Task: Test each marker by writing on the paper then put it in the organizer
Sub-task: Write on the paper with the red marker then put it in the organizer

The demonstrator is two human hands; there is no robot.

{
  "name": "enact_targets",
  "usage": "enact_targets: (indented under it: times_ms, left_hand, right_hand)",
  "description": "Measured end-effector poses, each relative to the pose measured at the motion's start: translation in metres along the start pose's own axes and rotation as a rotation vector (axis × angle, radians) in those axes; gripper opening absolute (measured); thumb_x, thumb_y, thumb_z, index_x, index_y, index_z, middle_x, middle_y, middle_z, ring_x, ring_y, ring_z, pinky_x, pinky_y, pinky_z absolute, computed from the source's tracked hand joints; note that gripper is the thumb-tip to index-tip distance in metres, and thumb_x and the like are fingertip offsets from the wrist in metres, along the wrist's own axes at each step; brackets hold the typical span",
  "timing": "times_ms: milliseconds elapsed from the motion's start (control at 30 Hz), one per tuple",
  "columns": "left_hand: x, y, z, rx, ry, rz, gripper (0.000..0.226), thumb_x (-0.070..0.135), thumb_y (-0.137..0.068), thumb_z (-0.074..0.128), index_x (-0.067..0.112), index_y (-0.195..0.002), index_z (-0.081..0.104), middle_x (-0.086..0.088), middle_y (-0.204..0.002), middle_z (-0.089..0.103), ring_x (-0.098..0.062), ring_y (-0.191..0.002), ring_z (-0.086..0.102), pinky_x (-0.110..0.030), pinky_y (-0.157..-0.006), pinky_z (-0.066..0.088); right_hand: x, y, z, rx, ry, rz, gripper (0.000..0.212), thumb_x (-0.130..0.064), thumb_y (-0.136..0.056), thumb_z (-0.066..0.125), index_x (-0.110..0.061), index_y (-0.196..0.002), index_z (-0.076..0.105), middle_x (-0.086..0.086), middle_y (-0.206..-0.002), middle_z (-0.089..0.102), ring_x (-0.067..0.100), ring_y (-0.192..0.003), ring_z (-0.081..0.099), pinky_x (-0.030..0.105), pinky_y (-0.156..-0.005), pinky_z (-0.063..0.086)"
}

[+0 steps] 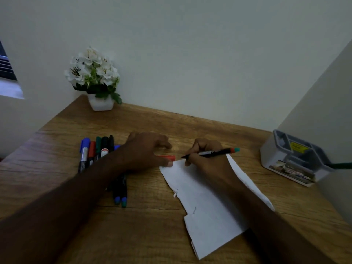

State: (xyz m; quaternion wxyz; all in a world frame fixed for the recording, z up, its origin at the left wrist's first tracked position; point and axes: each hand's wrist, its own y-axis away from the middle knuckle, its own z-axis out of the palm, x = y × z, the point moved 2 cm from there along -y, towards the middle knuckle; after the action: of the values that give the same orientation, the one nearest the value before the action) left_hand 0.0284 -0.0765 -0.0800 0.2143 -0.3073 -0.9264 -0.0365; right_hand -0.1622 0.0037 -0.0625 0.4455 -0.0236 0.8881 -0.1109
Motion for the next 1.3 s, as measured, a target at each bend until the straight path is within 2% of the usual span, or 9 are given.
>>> enact_targets:
  times_ms: [100,167,300,433,633,867,1067,1200,1300]
  left_hand:
    - [-0.002,0.0,0.001,0.001,0.024,0.007,0.068,0.075,-0.066,0.057,0.045,-0.127,0.054,0.02,-0.148,0.039,-0.007,-0.14,0.03,-0.05,-0.116,0.012]
    - [-0.004,-0.001,-0.001,0.001,0.042,0.0,0.061,0.07,-0.072,0.063,0.044,-0.127,0.054,0.02,-0.149,0.038,-0.007,-0.14,0.029,-0.047,-0.116,0.01]
    - [-0.005,-0.001,-0.005,-0.008,0.066,-0.007,0.051,0.059,-0.078,0.066,0.045,-0.126,0.055,0.021,-0.148,0.039,-0.008,-0.141,0.029,-0.045,-0.116,0.008]
    - [-0.005,-0.001,-0.004,-0.019,0.049,-0.016,0.052,0.059,-0.077,0.066,0.045,-0.126,0.054,0.021,-0.149,0.038,-0.009,-0.141,0.029,-0.045,-0.116,0.009]
    - [-0.003,0.0,-0.005,-0.009,0.047,-0.014,0.051,0.056,-0.078,0.067,0.044,-0.126,0.055,0.02,-0.149,0.038,-0.009,-0.14,0.029,-0.043,-0.114,0.009]
    - [-0.004,-0.001,-0.005,-0.02,0.037,-0.014,0.051,0.058,-0.079,0.065,0.044,-0.127,0.055,0.02,-0.149,0.037,-0.01,-0.141,0.028,-0.044,-0.114,0.009]
    - [-0.002,-0.001,-0.005,-0.017,0.036,-0.013,0.053,0.058,-0.078,0.066,0.042,-0.127,0.055,0.02,-0.149,0.038,-0.009,-0.141,0.029,-0.044,-0.114,0.01]
    - [-0.003,-0.001,-0.005,-0.019,0.036,-0.011,0.052,0.058,-0.078,0.066,0.043,-0.127,0.055,0.02,-0.149,0.037,-0.009,-0.141,0.028,-0.045,-0.115,0.01]
    - [-0.003,-0.001,-0.005,-0.021,0.034,-0.011,0.053,0.058,-0.078,0.065,0.043,-0.128,0.055,0.02,-0.15,0.037,-0.009,-0.141,0.028,-0.043,-0.113,0.009]
  right_hand:
    - [0.001,0.0,0.01,0.027,0.016,0.002,0.017,-0.018,-0.082,0.065,-0.013,-0.066,0.067,-0.001,-0.071,0.07,0.015,-0.072,0.068,0.032,-0.061,0.056]
    - [0.005,0.0,0.014,0.015,0.046,-0.022,0.017,-0.018,-0.082,0.064,-0.012,-0.066,0.065,0.001,-0.069,0.068,0.017,-0.067,0.065,0.029,-0.056,0.051]
    - [0.01,-0.003,0.017,0.023,0.024,-0.06,0.018,-0.021,-0.079,0.061,-0.012,-0.064,0.062,0.001,-0.065,0.065,0.022,-0.065,0.063,0.04,-0.054,0.05]
    - [0.011,-0.003,0.02,0.018,0.012,-0.061,0.019,-0.019,-0.082,0.062,-0.013,-0.064,0.062,0.0,-0.066,0.066,0.02,-0.064,0.063,0.033,-0.053,0.048]
    - [0.012,-0.003,0.019,0.017,0.032,-0.054,0.02,-0.024,-0.081,0.06,-0.013,-0.065,0.063,0.0,-0.066,0.066,0.019,-0.064,0.063,0.032,-0.053,0.049]
    - [0.011,-0.002,0.021,0.008,0.023,-0.073,0.024,-0.012,-0.084,0.064,-0.008,-0.061,0.059,-0.001,-0.062,0.061,0.015,-0.058,0.057,0.025,-0.05,0.042]
    - [0.012,-0.005,0.022,0.017,0.045,-0.074,0.02,-0.013,-0.083,0.064,-0.008,-0.064,0.06,0.002,-0.063,0.062,0.021,-0.061,0.058,0.034,-0.051,0.043]
    - [0.01,-0.005,0.021,0.014,0.046,-0.073,0.021,-0.008,-0.083,0.065,-0.004,-0.063,0.059,-0.004,-0.057,0.059,0.007,-0.054,0.052,0.016,-0.047,0.037]
    - [0.011,-0.004,0.021,0.016,-0.004,-0.067,0.023,-0.005,-0.082,0.065,0.0,-0.061,0.056,-0.007,-0.053,0.054,0.003,-0.052,0.049,0.014,-0.046,0.036]
